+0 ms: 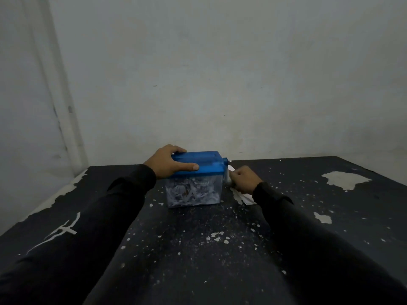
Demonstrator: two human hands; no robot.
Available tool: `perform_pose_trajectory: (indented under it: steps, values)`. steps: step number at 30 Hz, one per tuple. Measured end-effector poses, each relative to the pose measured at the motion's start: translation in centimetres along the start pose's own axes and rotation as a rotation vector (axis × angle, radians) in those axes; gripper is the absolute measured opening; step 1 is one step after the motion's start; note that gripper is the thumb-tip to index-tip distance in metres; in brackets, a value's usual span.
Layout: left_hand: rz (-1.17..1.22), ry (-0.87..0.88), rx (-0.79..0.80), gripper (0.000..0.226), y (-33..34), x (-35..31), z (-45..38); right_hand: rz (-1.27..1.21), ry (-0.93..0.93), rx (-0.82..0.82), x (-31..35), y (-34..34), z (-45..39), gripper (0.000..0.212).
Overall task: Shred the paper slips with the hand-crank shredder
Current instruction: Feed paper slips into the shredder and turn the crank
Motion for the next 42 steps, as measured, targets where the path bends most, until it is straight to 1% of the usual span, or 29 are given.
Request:
perform_pose_trajectory:
  steps: [2,3,5,6,7,8,9,14,17,19,22,24,26,27,31,33,34,35,36,37,38,39,41,42]
  values:
    - [0.004,0.0,0.0,0.093,0.1,-0.1,0.1,-0.002,-0.007,-0.039,-0.4,-1.2,0.5,0.057]
    - [0.006,-0.001,0.0,0.092,0.1,-0.1,0.1,0.054,-0.02,-0.103,-0.7,-2.3,0.5,0.054]
    - [0.012,-0.002,-0.001,0.089,0.1,-0.1,0.1,0.252,-0.021,-0.212,-2.0,-4.4,0.4,0.044]
    - [0.016,-0.004,-0.002,0.089,0.1,0.0,0.0,0.371,0.03,-0.201,-3.0,-4.8,0.4,0.039]
    - [0.02,-0.007,-0.004,0.09,0.1,0.2,0.0,0.475,0.109,-0.159,-4.2,-4.7,0.4,0.04]
    - [0.023,-0.009,-0.006,0.091,0.0,0.3,-0.1,0.536,0.188,-0.109,-5.4,-4.4,0.6,0.044]
    - [0.022,-0.01,-0.007,0.093,-0.1,0.3,-0.1,0.555,0.229,-0.081,-6.2,-4.2,0.6,0.048]
    - [0.026,-0.004,0.006,0.097,0.2,0.5,-0.1,0.435,0.251,-0.134,-7.0,-4.8,0.7,0.046]
    - [0.039,-0.008,0.002,0.093,0.1,0.3,0.1,0.382,0.251,-0.174,-7.4,-4.9,0.6,0.06]
    - [0.035,-0.011,0.001,0.088,0.1,0.2,0.2,0.342,0.228,-0.21,-7.1,-5.3,0.8,0.054]
    - [0.039,-0.016,0.007,0.09,0.2,0.2,0.2,0.255,0.188,-0.258,-6.3,-6.2,1.0,0.042]
    - [0.041,-0.017,0.009,0.091,0.2,0.1,0.4,0.179,0.172,-0.298,-5.8,-6.7,1.3,0.029]
    - [0.037,-0.013,0.013,0.103,0.2,0.0,0.5,0.097,0.173,-0.357,-6.0,-7.3,1.2,0.035]
    - [0.036,-0.013,0.015,0.109,0.2,0.0,0.4,0.053,0.173,-0.381,-6.0,-7.5,1.2,0.033]
    - [-0.024,-0.003,0.06,0.117,0.2,0.2,0.1,-0.143,0.154,-0.43,-5.3,-7.6,1.5,0.024]
    - [-0.049,0.007,0.107,0.122,0.3,0.0,-0.1,-0.196,0.079,-0.433,-3.7,-7.7,1.7,0.014]
    - [-0.049,0.009,0.129,0.123,0.3,-0.1,0.0,-0.243,0.037,-0.426,-2.5,-7.8,1.8,0.022]
    - [-0.04,0.007,0.144,0.122,0.2,-0.1,0.0,-0.303,-0.005,-0.424,-1.2,-7.9,2.1,0.037]
    - [-0.025,0.01,0.155,0.119,0.1,-0.2,0.0,-0.376,-0.044,-0.414,0.1,-7.9,2.3,0.046]
    - [-0.005,0.014,0.161,0.115,0.0,-0.4,0.0,-0.425,-0.081,-0.399,1.5,-7.8,2.4,0.048]
    - [0.014,0.023,0.152,0.107,0.0,-0.6,0.2,-0.434,-0.123,-0.388,3.0,-7.7,2.4,0.044]
    - [0.042,0.039,0.117,0.095,-0.3,-1.1,0.3,-0.4,-0.176,-0.388,4.7,-7.7,2.2,0.036]
    - [0.125,0.098,-0.019,0.063,-1.3,-1.9,0.3,-0.317,-0.264,-0.378,7.8,-6.7,1.7,0.021]
    - [0.171,0.131,-0.07,0.05,-1.8,-2.6,0.3,-0.3,-0.294,-0.353,9.2,-5.9,1.4,0.017]
Point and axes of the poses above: each hand's wrist, its own z-axis away from the middle knuckle, its own y-axis out of the palm, x = y × z, the point moved 9 cm from there along -z, towards the middle knuckle, and after that the axes turned 1 degree about -z, right-handed, at the moved point
